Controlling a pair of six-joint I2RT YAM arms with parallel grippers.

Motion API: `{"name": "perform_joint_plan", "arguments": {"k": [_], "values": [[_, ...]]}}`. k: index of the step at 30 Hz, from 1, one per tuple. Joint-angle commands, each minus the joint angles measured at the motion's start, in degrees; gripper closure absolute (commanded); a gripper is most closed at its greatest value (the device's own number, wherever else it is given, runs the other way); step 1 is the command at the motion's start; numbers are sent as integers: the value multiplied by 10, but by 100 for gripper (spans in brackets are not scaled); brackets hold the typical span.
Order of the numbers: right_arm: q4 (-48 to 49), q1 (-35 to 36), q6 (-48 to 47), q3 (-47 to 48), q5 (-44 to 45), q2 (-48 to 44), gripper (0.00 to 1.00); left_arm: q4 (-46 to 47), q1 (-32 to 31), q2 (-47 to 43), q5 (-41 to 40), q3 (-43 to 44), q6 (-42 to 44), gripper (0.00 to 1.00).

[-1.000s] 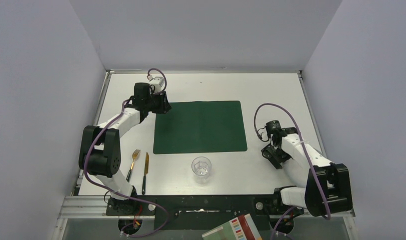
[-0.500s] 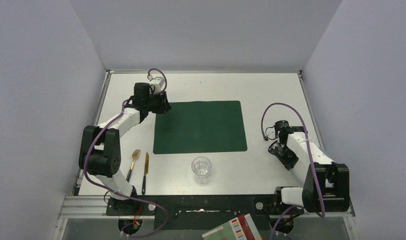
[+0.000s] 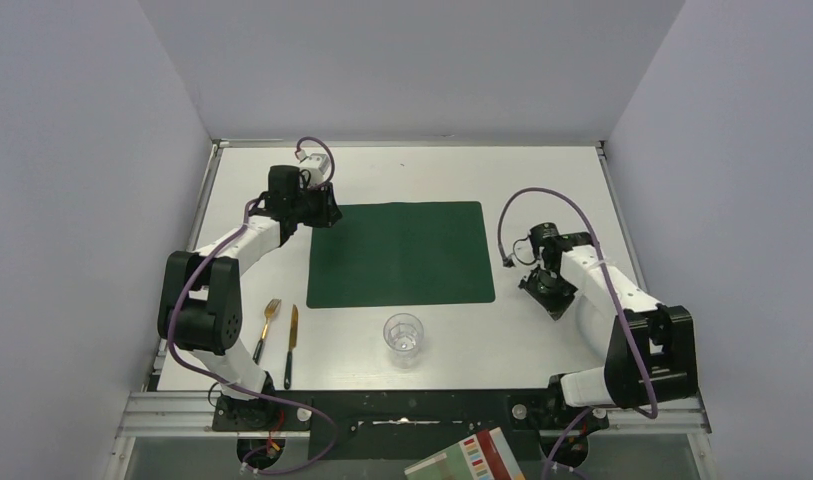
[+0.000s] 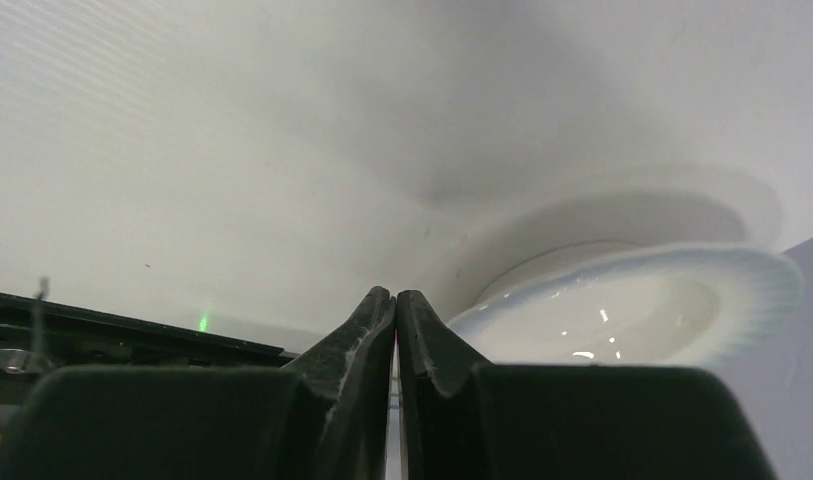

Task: Set the dinner table for one person
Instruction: Move the plate to the center of the board.

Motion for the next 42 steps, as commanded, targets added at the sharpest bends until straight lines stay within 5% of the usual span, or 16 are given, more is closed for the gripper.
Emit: {"name": "perform_joint_plan", "arguments": {"k": [1, 3, 5, 7, 8, 13, 28, 42], "values": [[23, 24, 23, 41, 14, 19, 91, 17, -2, -19, -4, 20, 9, 70], [50, 8, 21, 47, 57, 8, 86, 21, -2, -24, -5, 14, 9, 70], [64, -24, 13, 59, 62, -12, 61, 31, -2, -31, -5, 5, 9, 70], [59, -77, 2, 81, 37, -28, 52, 41, -2, -35, 0, -3, 6, 70], [55, -96, -4, 86, 30, -34, 53, 43, -2, -35, 2, -4, 5, 70], [40, -170, -49, 76, 16, -56, 99, 40, -2, -23, 8, 5, 0, 70], [67, -298, -160, 5, -17, -8, 100, 38, -2, -16, 7, 7, 4, 71], [116, -344, -246, -9, -104, 70, 100, 35, -2, -17, -7, 8, 15, 71]]}}
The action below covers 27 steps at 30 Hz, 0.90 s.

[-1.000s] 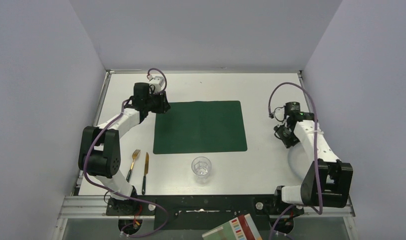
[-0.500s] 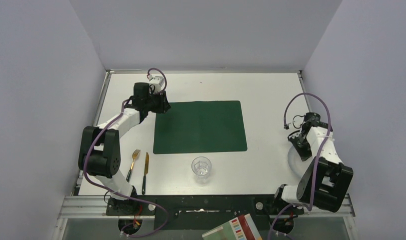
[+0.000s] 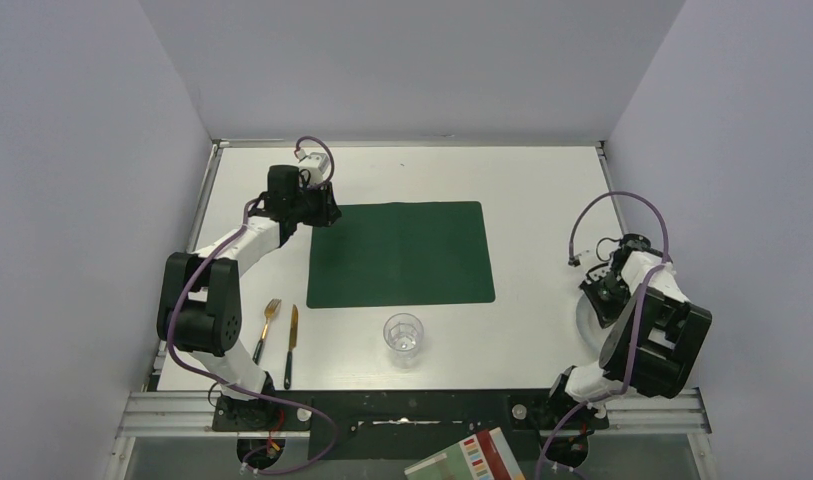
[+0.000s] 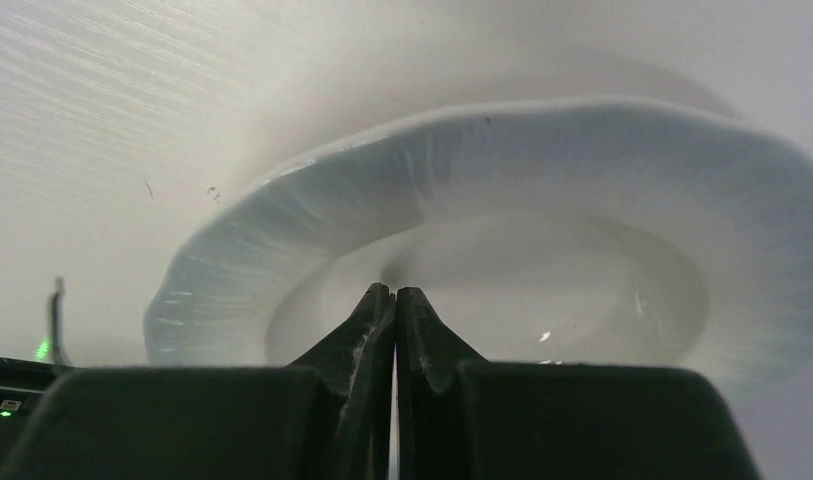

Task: Set the dinner table for one person
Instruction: Move the plate to the center of the board.

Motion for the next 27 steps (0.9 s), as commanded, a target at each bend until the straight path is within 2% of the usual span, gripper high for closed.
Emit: {"name": "perform_joint_plan", "arguments": {"k": [1, 11, 20, 27], "values": [[23, -6, -32, -2, -42, 24, 100, 25, -2, -12, -4, 11, 11, 71], [-15, 1, -49, 54, -142, 94, 100, 16, -2, -6, -14, 19, 18, 71], [-10, 85, -16, 93, -192, 130, 100, 10, -2, -11, -27, 23, 29, 71], [13, 123, 20, 140, -216, 175, 100, 12, -2, -12, -35, 21, 35, 71]]}}
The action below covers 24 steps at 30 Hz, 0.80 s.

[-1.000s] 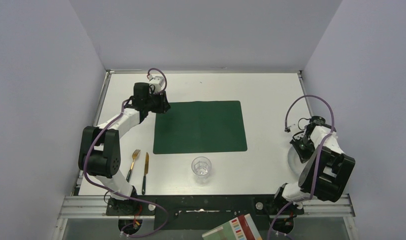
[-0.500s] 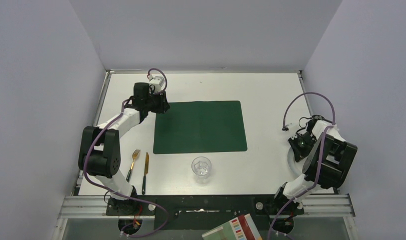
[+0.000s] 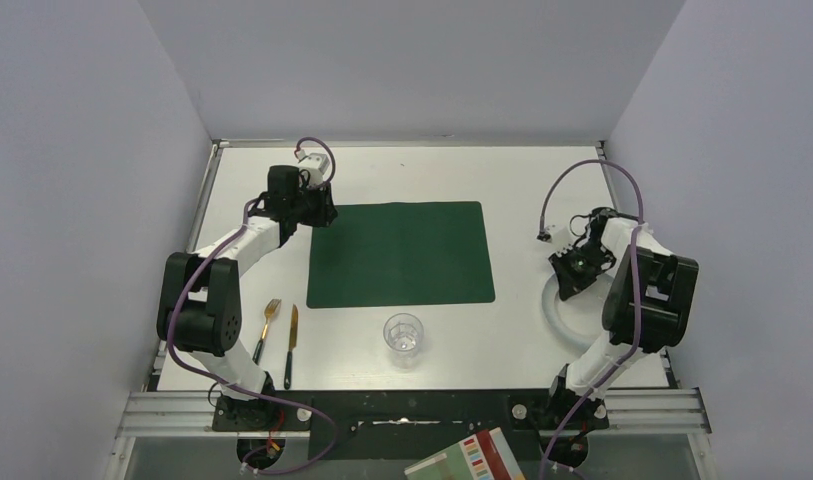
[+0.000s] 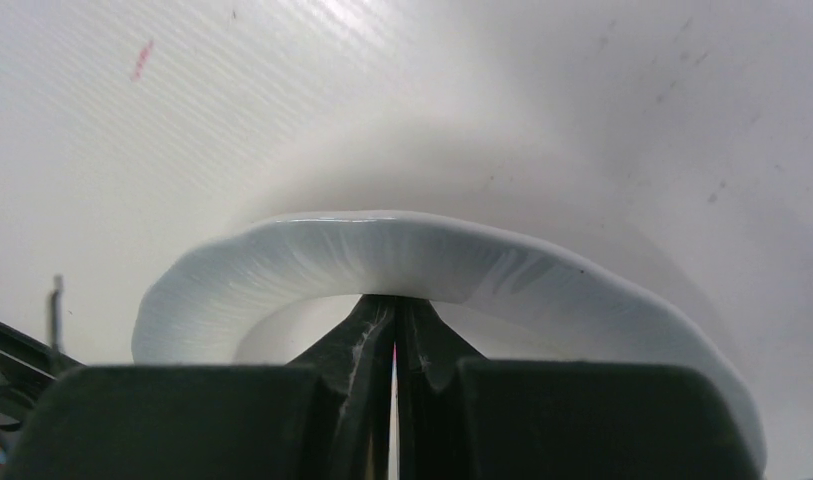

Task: Set the dinner table for one person
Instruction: Move the plate to the center of the board.

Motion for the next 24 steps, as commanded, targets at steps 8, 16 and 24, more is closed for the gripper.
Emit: {"name": "perform_joint_plan", "arguments": {"k": [8, 16, 24], "values": [[127, 97, 82, 63, -48, 93, 99, 15, -2, -10, -14, 24, 15, 71], [246, 159, 144, 71, -44, 80, 90, 14, -2, -10, -33, 25, 23, 71], [416, 166, 302, 40, -6, -90, 39, 13, -2, 0, -40, 23, 24, 71]]}}
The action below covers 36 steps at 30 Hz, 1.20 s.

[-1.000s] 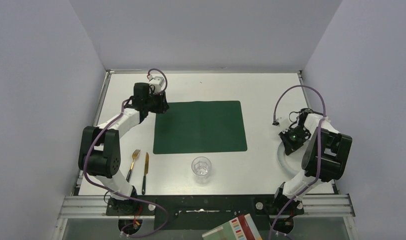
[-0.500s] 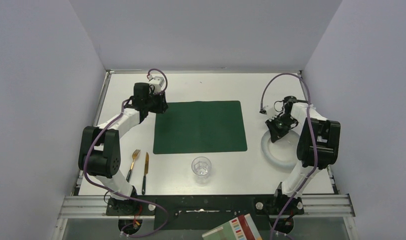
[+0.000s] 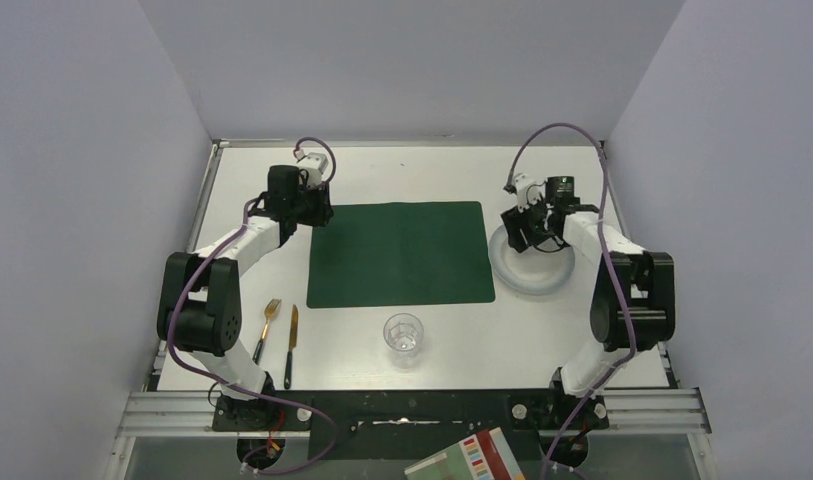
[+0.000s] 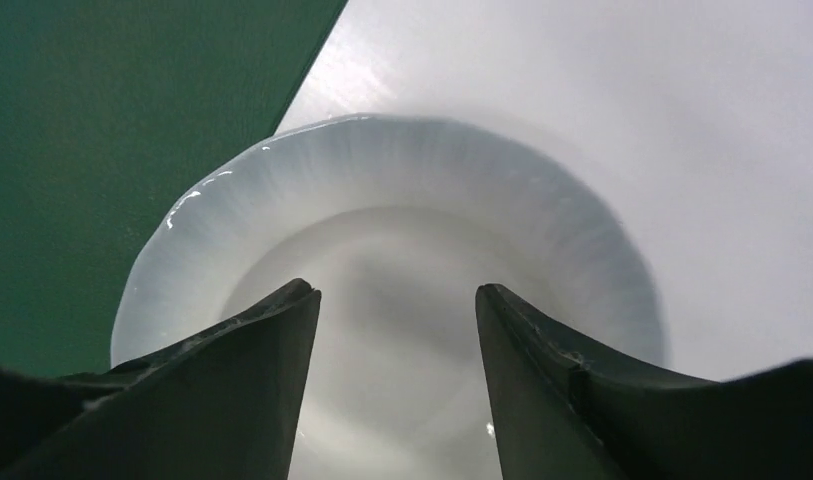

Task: Set the dinner table for one person
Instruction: Move the plate to the center of the board, then pick up the plate at the center of the board.

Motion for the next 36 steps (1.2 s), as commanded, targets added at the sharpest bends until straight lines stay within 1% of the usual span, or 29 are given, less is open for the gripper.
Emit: {"name": "perform_joint_plan", "arguments": {"k": [1, 4, 5, 7, 9, 11, 14, 15, 17, 19, 22, 24, 26, 28, 30, 32, 35, 36], "values": [[97, -4, 79, 18, 22, -130, 37, 14, -2, 0, -1, 23, 8, 70], [31, -18, 72, 31, 45, -174, 36, 11, -2, 2, 4, 24, 6, 71], [6, -33, 67, 25, 37, -194, 35, 11, -2, 2, 6, 25, 6, 71], [-14, -55, 63, 11, 45, -235, 32, 9, -2, 3, 10, 26, 3, 70], [-65, -87, 40, 8, 41, -251, 29, 8, -2, 3, 14, 28, 1, 70], [-117, -142, 6, 2, 15, -243, 27, 9, -3, 2, 19, 27, -2, 71], [-195, -245, -68, 10, -60, -200, 28, 30, -4, -2, 19, 14, -19, 70], [-230, -269, -97, 20, -89, -181, 28, 38, -6, -3, 17, 7, -24, 69], [-273, -304, -129, 39, -146, -149, 28, 52, -10, -2, 16, -3, -34, 68], [-310, -313, -158, 51, -189, -124, 28, 60, -10, 0, 26, -9, -49, 67], [-314, -312, -165, 54, -236, -95, 28, 91, -9, -1, 53, -25, -73, 66], [-308, -311, -172, 49, -261, -82, 32, 127, -7, -5, 85, -45, -106, 66], [-304, -305, -184, 40, -284, -75, 34, 186, -3, -7, 130, -71, -160, 64], [-278, -290, -175, 31, -285, -73, 34, 259, -6, 2, 187, -90, -230, 62], [-250, -277, -155, 23, -276, -72, 33, 314, -23, 22, 235, -90, -294, 59], [-227, -267, -139, 17, -262, -70, 33, 325, -54, 52, 255, -56, -325, 53], [-211, -267, -131, 10, -257, -67, 33, 294, -103, 103, 263, 26, -331, 46], [-207, -266, -126, 6, -255, -67, 33, 286, -117, 121, 268, 55, -333, 40]]}}
